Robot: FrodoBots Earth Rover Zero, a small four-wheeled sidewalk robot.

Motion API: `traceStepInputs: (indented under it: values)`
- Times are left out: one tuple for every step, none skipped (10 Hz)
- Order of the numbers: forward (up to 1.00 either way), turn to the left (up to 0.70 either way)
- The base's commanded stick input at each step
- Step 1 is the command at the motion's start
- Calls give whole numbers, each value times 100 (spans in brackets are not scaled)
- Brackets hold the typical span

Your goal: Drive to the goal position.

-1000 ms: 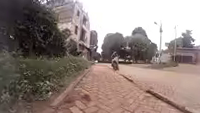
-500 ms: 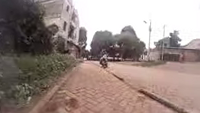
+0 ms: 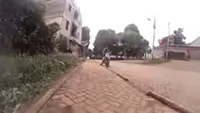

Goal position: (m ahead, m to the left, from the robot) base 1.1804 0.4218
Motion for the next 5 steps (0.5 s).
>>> traceStepInputs:
  values:
    - [50,10]
    - [50,4]
    - [50,1]
    - [50,41]
    - [50,50]
